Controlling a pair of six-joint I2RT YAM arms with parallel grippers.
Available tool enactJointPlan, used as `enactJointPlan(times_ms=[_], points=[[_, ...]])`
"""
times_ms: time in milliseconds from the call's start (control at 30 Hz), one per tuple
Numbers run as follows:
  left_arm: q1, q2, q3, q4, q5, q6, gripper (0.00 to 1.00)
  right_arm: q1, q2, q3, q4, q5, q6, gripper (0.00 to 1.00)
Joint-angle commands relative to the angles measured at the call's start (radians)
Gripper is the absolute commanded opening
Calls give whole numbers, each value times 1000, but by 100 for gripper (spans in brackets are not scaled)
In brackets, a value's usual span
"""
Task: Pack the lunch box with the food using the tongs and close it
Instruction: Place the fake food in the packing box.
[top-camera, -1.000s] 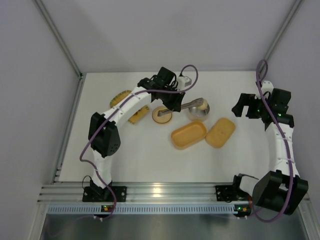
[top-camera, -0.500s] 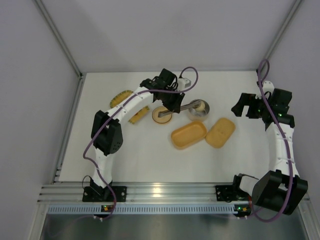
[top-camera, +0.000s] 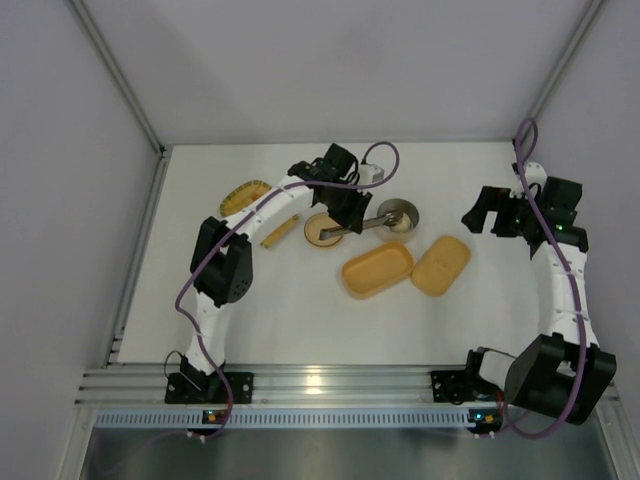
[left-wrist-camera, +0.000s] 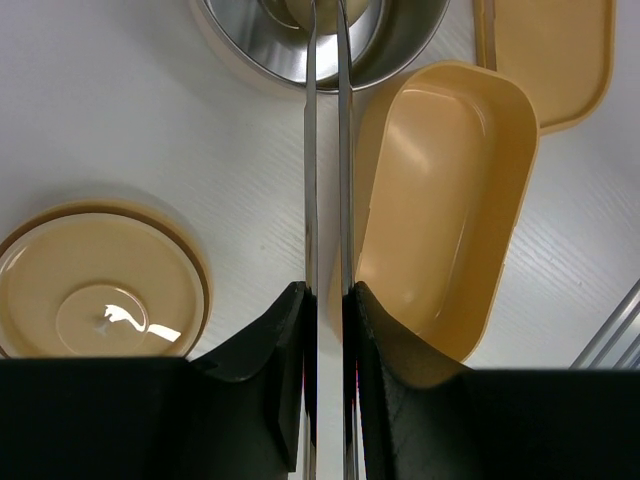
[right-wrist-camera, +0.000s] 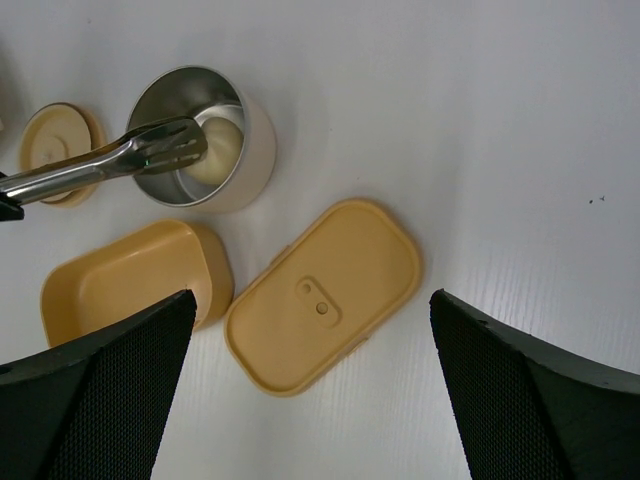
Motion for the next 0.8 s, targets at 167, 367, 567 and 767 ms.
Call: enactJointPlan(times_ms=[167,367,567,767], points=[[-6,6,54,44,48,-16,26,-15,6,-9,33,-25,1,99],[-6,0,66,38,53,-18,46,-15,12,-8,34,-34,3,99],[-6,-24,74,35,38,-21,53,-15,9,-9,34,-37,6,99],[4,-102,100,26,10,-26,50,-15,3,-11,36,-46,12,99]])
